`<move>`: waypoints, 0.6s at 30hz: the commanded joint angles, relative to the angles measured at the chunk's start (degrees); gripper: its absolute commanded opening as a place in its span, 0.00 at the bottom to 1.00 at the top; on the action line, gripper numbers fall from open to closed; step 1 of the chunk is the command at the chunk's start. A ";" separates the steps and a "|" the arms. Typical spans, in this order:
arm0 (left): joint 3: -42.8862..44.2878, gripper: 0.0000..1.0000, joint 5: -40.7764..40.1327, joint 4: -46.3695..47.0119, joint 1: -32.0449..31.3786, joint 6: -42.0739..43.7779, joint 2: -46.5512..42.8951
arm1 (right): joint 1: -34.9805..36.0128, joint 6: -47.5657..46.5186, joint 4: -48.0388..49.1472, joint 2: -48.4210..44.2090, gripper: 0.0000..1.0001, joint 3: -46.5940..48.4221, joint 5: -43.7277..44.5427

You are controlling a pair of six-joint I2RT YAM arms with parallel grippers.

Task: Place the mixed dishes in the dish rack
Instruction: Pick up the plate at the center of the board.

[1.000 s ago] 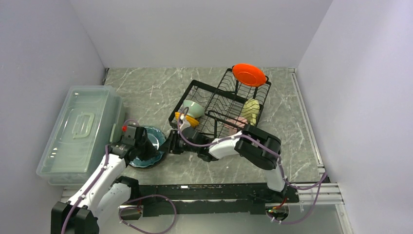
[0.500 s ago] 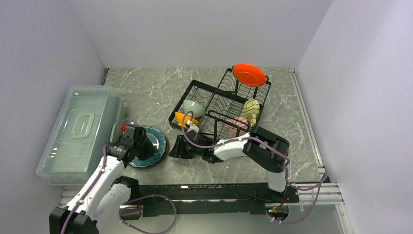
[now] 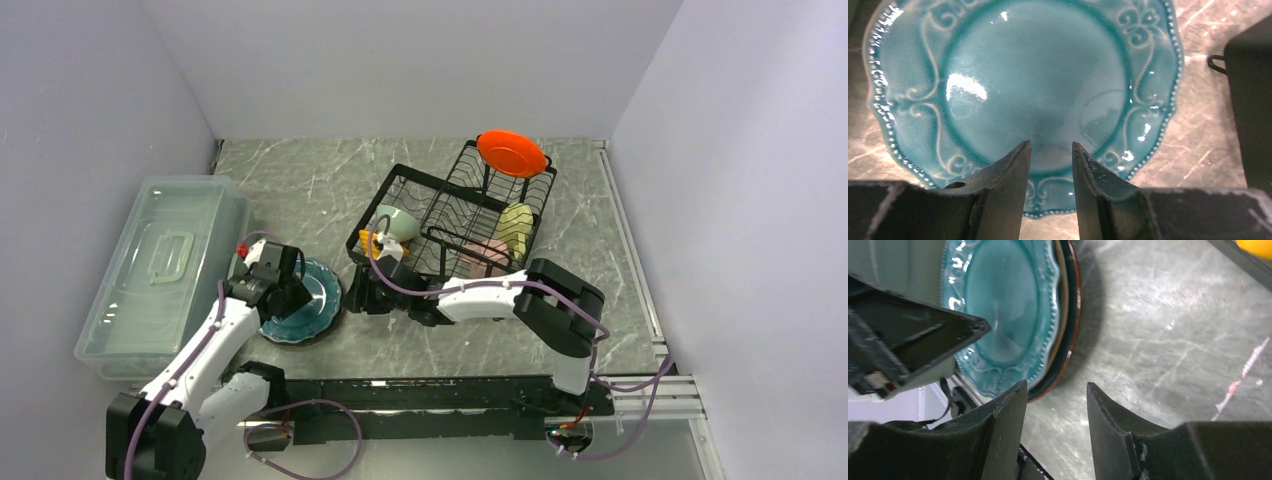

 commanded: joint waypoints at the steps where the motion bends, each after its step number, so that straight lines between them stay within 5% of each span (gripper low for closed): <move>1: 2.07 0.42 -5.70 -0.27 -0.20 1.08 1.39 | 0.37 -2.25 -1.87 -0.83 0.50 4.69 2.73; 18: -2.39 0.44 -5.34 2.69 0.20 -1.09 2.29 | -0.02 -1.32 -2.78 5.83 0.51 11.47 1.39</move>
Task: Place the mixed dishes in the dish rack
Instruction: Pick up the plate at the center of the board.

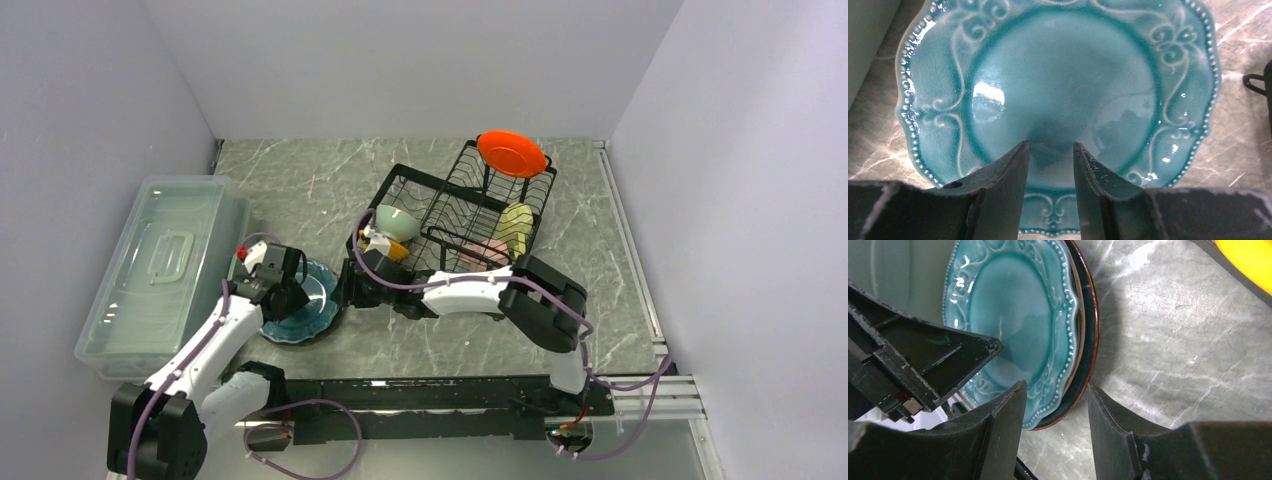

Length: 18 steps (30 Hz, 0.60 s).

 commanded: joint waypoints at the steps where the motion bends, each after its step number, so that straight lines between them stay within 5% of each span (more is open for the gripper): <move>1: -1.83 0.44 0.55 2.23 0.24 -1.73 -0.73 | -0.17 0.28 1.20 1.45 0.51 2.52 -0.32; 18: -4.09 0.40 4.16 3.99 0.51 -1.91 -0.56 | -0.68 -1.37 2.14 2.63 0.49 4.29 -1.93</move>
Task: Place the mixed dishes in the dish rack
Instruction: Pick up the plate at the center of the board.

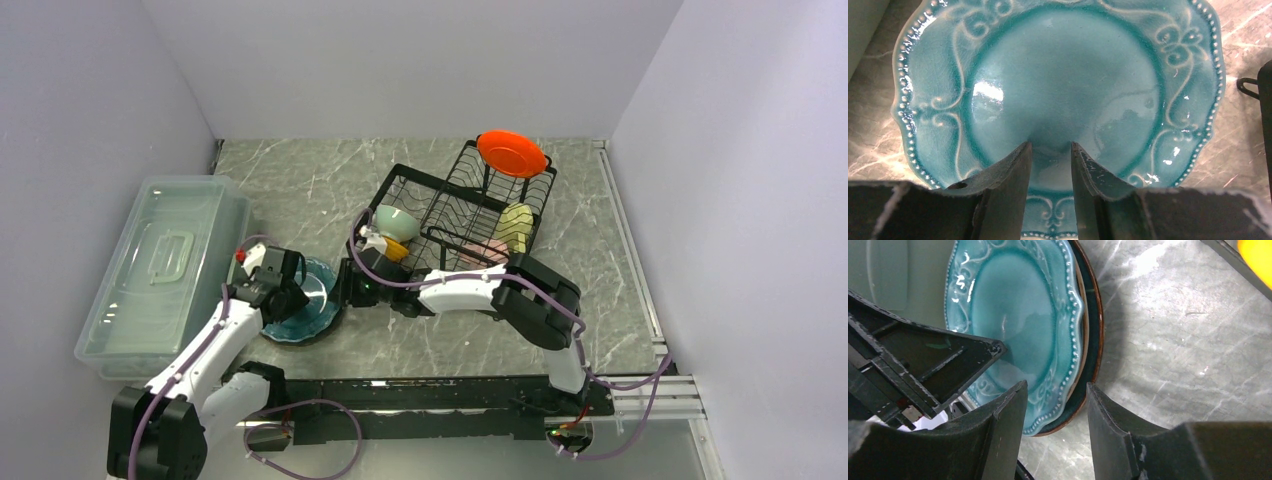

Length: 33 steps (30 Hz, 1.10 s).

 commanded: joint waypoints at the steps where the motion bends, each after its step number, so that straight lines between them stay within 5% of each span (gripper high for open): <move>1: -1.98 0.40 3.64 1.83 0.09 -0.69 0.39 | -0.28 -1.25 1.77 -0.02 0.49 2.89 0.17; 33: -3.74 0.34 9.67 4.74 0.09 0.79 1.10 | -2.76 4.17 24.74 2.86 0.38 -7.83 -8.41</move>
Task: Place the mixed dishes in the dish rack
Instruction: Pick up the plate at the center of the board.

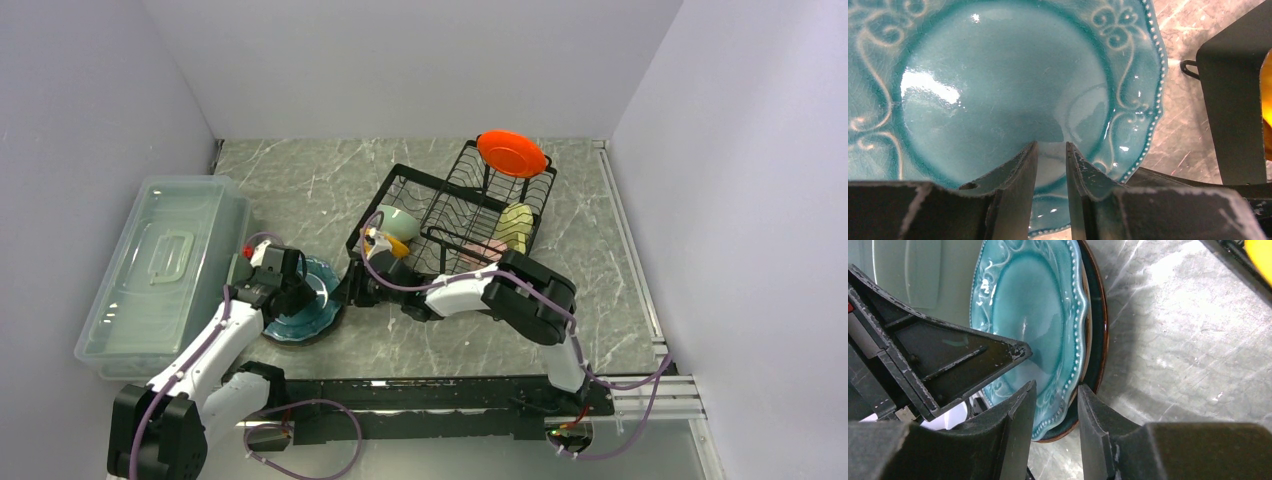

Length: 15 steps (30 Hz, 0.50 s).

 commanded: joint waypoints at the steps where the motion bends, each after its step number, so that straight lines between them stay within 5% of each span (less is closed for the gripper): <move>1: -2.26 0.34 2.25 -2.63 0.07 0.79 0.93 | -0.48 2.31 8.78 0.94 0.36 -1.53 -2.17; 15: -2.45 0.33 3.66 -2.24 0.07 1.31 0.85 | -0.49 1.07 11.62 -1.59 0.29 -3.83 -1.22</move>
